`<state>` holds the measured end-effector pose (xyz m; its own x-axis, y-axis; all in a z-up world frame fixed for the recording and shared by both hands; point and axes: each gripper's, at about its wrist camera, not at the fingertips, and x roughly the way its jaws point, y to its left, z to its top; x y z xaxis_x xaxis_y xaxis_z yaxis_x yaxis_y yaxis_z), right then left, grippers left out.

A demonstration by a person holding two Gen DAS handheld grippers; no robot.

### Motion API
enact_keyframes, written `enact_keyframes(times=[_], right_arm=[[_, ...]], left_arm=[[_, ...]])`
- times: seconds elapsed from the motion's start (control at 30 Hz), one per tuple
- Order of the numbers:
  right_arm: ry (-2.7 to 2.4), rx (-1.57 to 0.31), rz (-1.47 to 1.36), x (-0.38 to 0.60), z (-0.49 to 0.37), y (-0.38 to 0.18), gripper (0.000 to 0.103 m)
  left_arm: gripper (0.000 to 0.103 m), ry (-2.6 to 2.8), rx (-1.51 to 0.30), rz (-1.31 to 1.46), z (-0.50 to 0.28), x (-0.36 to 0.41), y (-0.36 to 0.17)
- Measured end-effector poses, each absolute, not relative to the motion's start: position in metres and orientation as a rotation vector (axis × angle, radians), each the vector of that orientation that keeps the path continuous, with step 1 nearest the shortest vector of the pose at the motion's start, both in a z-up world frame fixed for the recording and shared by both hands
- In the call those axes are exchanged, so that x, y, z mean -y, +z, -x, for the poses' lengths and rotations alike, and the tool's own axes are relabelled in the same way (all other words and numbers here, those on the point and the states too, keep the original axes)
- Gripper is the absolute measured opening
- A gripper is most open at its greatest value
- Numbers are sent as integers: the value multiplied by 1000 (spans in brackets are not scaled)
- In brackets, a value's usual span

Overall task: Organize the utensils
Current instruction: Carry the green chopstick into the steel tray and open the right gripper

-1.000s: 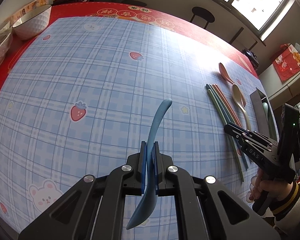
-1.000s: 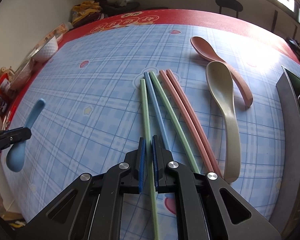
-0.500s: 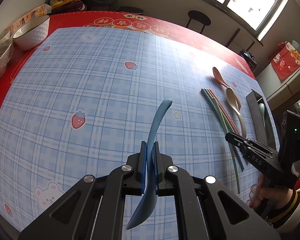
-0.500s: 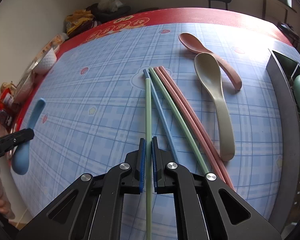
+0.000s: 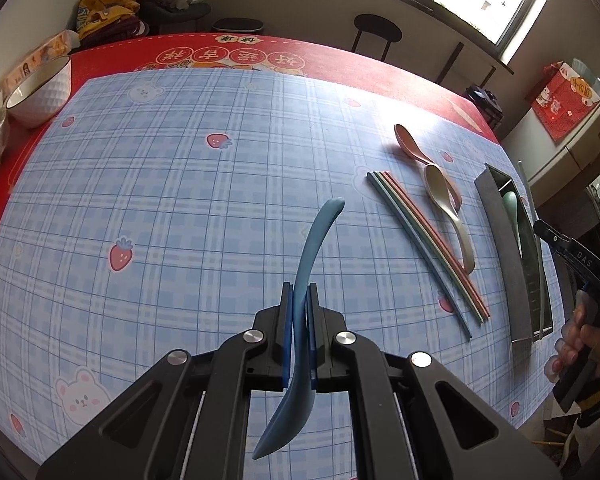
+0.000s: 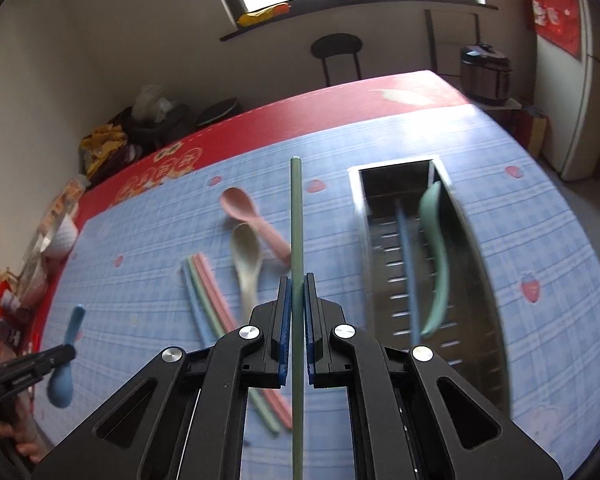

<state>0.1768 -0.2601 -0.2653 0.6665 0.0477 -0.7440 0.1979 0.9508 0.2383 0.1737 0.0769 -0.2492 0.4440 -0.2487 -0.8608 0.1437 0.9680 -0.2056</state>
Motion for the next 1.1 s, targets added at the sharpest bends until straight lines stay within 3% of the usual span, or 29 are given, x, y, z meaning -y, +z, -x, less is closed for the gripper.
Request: enact_keyframes(times=[0.53, 1.1], right_arm=[[-147, -991, -392, 296, -197, -316, 6], [-142, -1005, -376, 293, -194, -305, 8]], left_arm=[[6, -212, -1107, 101, -169, -66, -256], [6, -242, -1118, 99, -173, -58, -257]])
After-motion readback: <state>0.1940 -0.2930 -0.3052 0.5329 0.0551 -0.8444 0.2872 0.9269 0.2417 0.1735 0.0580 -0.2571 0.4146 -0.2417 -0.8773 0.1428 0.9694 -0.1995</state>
